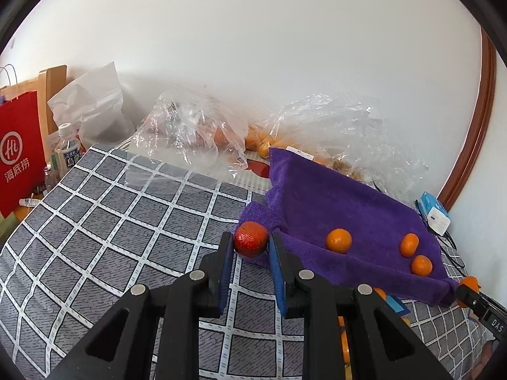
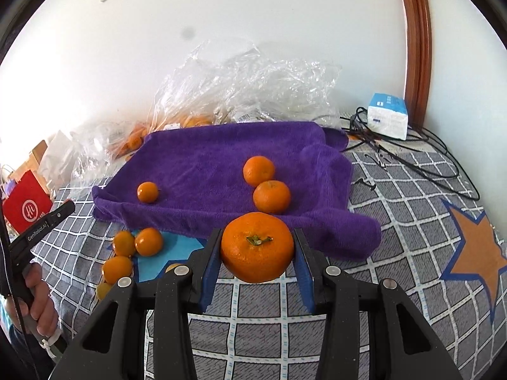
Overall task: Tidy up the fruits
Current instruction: 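Carry the orange over the purple towel with right while left carries the tomato there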
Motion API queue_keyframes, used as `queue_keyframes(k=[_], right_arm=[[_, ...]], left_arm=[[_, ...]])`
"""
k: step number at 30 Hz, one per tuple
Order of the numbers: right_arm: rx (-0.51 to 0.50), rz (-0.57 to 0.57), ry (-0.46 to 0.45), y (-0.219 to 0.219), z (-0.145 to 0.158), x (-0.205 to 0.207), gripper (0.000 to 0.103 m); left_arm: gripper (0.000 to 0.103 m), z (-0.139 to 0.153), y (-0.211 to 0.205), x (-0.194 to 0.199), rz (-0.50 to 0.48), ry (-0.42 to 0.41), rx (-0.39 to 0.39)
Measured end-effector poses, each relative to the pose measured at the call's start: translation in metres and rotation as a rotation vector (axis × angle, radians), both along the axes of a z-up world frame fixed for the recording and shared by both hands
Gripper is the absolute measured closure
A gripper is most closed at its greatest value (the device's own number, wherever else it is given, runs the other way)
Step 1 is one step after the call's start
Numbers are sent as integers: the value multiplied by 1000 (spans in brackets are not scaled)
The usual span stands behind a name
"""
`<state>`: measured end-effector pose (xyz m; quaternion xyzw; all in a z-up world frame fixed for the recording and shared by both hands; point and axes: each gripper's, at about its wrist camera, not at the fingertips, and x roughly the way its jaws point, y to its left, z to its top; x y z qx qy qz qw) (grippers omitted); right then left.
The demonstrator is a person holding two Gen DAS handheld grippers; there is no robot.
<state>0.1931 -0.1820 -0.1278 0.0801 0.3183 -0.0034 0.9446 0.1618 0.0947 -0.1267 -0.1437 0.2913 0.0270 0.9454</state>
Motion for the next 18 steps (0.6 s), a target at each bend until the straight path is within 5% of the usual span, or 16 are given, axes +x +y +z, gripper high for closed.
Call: queue_keyframes(k=[18], right_arm=[[-74,10,-21,-33,23,77,60]], left_arm=[[81,30,-11,38,-13,36,66]])
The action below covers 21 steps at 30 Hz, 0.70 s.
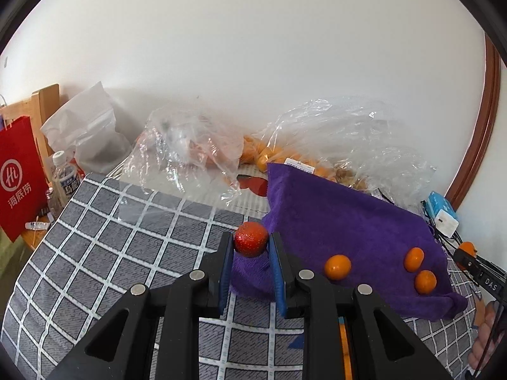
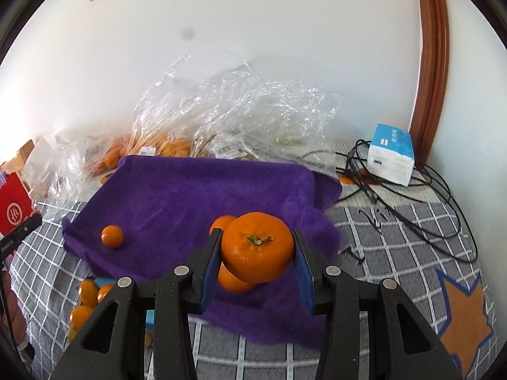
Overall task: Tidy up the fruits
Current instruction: 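Carry the orange over the purple towel with right while left carries the tomato there, then lower and release the orange on the towel with right while left releases the tomato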
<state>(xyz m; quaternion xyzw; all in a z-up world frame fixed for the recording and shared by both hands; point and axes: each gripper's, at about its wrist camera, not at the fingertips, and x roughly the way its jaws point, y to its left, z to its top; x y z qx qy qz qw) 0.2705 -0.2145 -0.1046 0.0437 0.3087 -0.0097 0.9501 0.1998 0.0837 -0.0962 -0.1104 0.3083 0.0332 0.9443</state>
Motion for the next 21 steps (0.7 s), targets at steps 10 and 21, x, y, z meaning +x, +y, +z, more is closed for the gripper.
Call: queue_keyframes(k=[10,21], right_arm=[[-37,-4,85,-6,-27,54,60],[-78,7,130,-3,-50,62,60]], left_arm=[[81,-12,-37,61,-60,96,54],[81,-45,-56,78,-66,159,127]])
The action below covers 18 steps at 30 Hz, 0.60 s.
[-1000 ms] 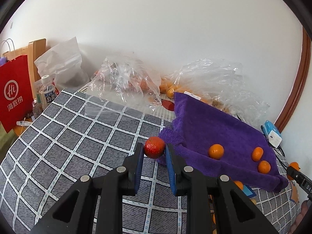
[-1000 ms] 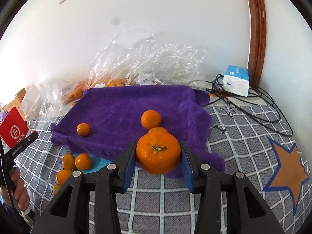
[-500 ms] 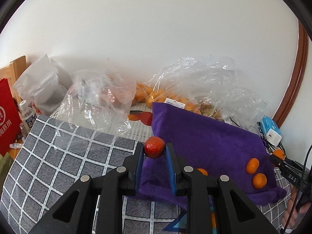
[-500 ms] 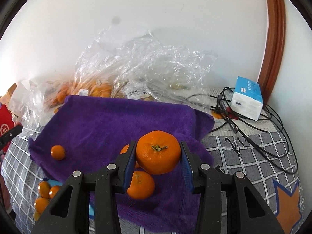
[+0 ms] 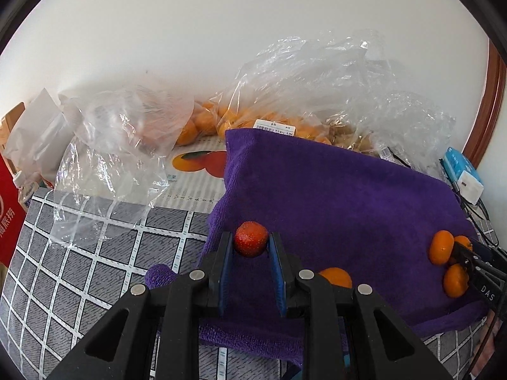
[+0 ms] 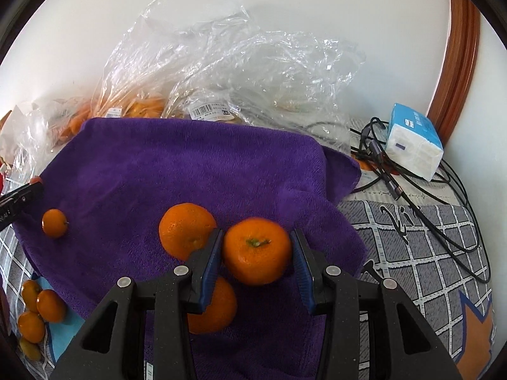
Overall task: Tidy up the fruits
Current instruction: 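Lower and release the orange on the towel with right while left releases the tomato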
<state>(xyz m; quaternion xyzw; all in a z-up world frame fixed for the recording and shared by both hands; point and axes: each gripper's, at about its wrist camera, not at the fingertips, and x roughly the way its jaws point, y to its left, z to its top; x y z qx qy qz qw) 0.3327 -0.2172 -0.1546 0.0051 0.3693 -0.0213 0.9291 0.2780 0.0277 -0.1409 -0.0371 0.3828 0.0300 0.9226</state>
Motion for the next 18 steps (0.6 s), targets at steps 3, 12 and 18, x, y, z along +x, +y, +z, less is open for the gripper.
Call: queue_keyframes(k=[3,12,18], right_arm=[[3,3,-9,2,0,-1,59],[11,21,-32,8,16,-11,41],[27,26,-66,28,46,-39,35]], left_arm=[[81,-6,0,3,-6,1,0],[79,-13,-6,6,-40,28,-12],[61,1,-8,-1,-51,1,-47]])
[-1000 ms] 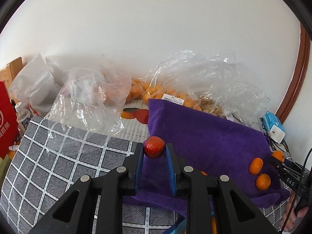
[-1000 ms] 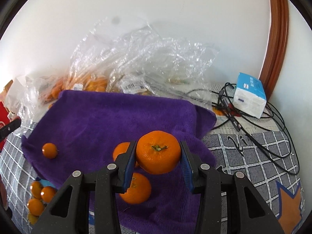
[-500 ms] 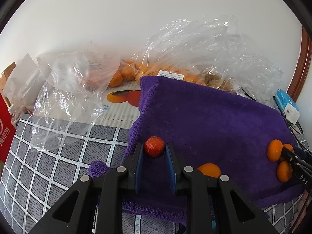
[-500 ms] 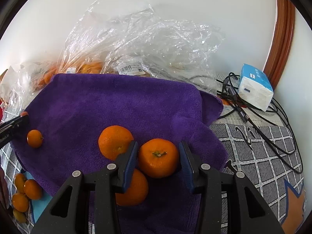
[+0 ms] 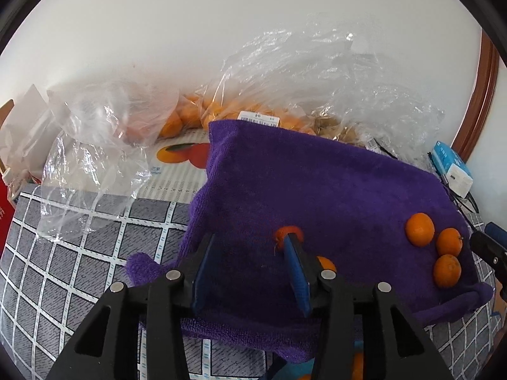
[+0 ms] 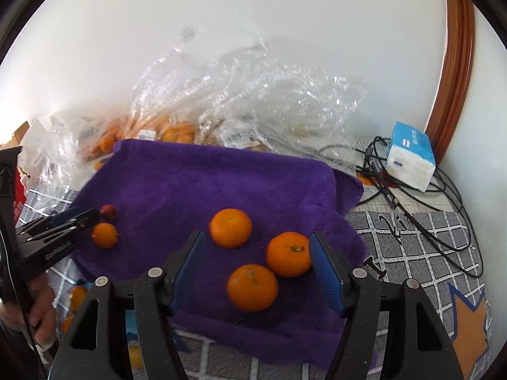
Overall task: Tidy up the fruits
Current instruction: 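Lower and release the orange on the towel with right while left releases the tomato, then withdraw the right tool and grasp a small yellow-green fruit on the tablecloth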
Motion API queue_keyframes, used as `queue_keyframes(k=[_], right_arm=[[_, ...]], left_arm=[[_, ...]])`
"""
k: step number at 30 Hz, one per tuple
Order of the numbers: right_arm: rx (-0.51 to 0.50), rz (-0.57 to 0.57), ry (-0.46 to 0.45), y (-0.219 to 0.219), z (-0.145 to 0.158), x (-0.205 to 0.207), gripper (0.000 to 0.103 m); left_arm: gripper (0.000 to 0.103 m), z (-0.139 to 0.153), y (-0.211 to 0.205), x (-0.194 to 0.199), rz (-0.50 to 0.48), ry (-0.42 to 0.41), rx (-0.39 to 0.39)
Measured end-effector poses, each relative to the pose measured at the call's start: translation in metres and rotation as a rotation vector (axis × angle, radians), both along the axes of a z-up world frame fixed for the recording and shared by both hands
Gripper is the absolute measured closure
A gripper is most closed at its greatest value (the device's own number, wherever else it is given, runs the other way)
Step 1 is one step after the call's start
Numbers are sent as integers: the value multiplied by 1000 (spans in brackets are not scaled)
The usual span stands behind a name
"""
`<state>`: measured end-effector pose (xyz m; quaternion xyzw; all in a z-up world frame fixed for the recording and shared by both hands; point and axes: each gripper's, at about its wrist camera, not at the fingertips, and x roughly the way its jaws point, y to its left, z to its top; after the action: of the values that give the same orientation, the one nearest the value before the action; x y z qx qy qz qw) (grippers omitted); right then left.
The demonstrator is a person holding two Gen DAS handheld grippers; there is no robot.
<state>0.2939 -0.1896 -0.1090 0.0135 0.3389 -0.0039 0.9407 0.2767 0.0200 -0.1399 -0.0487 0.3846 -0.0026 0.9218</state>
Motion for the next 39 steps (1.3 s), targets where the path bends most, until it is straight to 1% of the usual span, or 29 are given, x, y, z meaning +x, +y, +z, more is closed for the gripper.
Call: queue_keyframes(k=[2,5,7,8,9,10,12,16,21,23,26,28,32,34,36,39], right_arm=[[-17,1,-20,10,7,-13,35],[-25,-13,-48,25,16,-34,35],[-30,-17,-61,31,20,-45,35],[-35,-24,-67,35,20,-52,35],[-43,-33,-68,38,20,-56,35],[-50,-46,-65,39,19,-61,35],[-47,-72,-55,42,15,-72,35],[-29,-66,-14,45,6,-87,35],[-4,-66,34,48,-9,-100,38],[13,-66,47,50,-17,-102,41],[38,-61,65,54,-28,-104,42],[49,-55,71,56,-35,-104,42],[69,-33,98,63,-46,-102,42],[69,-21,100,68,-50,-102,41],[72,-16,104,70,-53,-100,40],[90,-7,119,74,-58,-96,39]], left_arm=[[61,14,3,-7,5,-41,-18],[61,33,10,-16,2,-79,-76],[56,42,14,-23,2,-91,-93],[54,45,15,-27,-10,-91,-98],[54,46,16,-31,-15,-87,-94],[54,46,17,-36,-14,-78,-75],[54,44,18,-45,-14,-72,-42],[54,41,22,-64,-21,-79,11],[54,37,35,-88,-16,-78,46],[54,31,40,-98,-21,-69,61],[54,20,48,-109,-22,-63,87],[54,14,55,-114,-21,-63,86],[54,1,68,-115,7,-25,43],[54,-2,72,-115,29,-8,31],[53,-3,75,-116,36,-8,20],[51,-8,78,-116,41,10,7]])
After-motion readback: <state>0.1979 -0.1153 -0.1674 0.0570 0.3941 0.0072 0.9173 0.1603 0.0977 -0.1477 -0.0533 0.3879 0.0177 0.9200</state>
